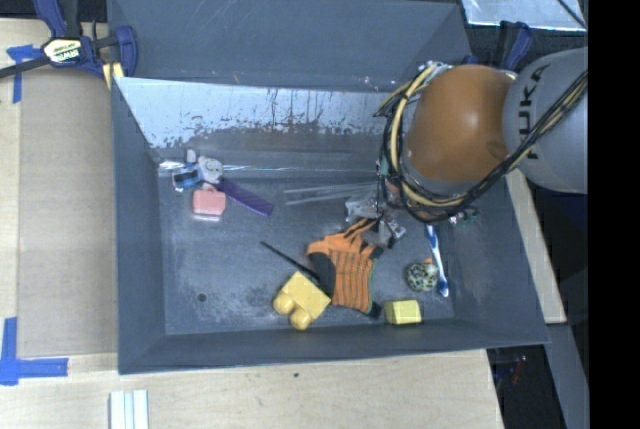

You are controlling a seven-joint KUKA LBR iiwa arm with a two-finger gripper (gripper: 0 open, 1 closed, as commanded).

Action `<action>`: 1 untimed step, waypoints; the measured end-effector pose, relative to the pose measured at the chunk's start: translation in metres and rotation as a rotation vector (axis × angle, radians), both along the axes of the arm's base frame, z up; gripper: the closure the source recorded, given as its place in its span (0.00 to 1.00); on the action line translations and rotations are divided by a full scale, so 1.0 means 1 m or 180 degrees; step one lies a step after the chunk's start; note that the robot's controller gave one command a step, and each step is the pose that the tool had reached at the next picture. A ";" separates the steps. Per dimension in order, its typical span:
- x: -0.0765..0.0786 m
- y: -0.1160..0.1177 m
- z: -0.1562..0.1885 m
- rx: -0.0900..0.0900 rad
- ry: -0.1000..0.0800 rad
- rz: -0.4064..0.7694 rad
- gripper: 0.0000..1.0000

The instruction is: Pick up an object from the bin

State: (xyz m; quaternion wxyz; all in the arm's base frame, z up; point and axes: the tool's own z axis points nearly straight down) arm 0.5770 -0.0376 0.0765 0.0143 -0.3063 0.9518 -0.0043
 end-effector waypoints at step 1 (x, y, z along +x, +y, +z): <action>-0.001 0.000 0.022 0.0002 0.0010 -0.0005 1.00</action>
Offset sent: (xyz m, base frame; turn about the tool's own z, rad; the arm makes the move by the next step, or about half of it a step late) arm -0.0010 0.0000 0.0148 0.0009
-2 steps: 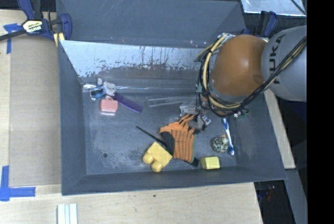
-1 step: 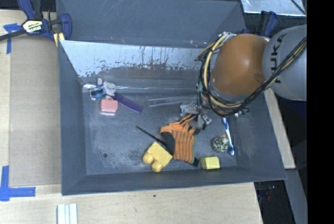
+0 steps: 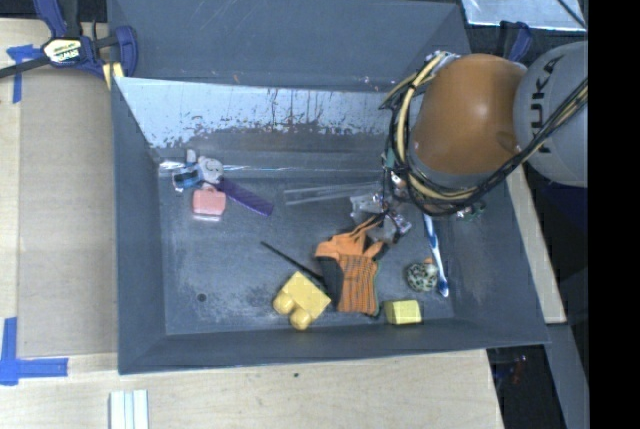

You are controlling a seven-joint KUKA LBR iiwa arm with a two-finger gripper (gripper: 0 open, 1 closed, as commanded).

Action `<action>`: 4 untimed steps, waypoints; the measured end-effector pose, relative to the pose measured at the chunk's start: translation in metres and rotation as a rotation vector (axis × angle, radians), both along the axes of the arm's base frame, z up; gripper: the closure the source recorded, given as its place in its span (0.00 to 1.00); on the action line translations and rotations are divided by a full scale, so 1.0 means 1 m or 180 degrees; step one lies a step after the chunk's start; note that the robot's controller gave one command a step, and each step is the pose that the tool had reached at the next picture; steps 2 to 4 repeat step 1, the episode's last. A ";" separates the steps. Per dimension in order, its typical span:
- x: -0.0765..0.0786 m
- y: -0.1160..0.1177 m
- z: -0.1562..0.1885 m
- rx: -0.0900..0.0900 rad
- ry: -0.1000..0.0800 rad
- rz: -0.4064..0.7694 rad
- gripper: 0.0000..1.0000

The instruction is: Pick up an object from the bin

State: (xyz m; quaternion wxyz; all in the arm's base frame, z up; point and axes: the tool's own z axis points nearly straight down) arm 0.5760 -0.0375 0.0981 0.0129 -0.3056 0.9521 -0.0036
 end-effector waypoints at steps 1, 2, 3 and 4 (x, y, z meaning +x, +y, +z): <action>0.001 0.000 0.030 -0.0001 -0.0016 -0.0001 1.00; 0.001 0.000 0.030 -0.0001 -0.0016 -0.0001 1.00; 0.001 0.000 0.030 -0.0001 -0.0016 -0.0001 1.00; 0.001 0.000 0.030 -0.0001 -0.0016 -0.0001 1.00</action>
Offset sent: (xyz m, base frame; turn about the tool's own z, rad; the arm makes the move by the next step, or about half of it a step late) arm 0.0010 0.0001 0.0612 0.0001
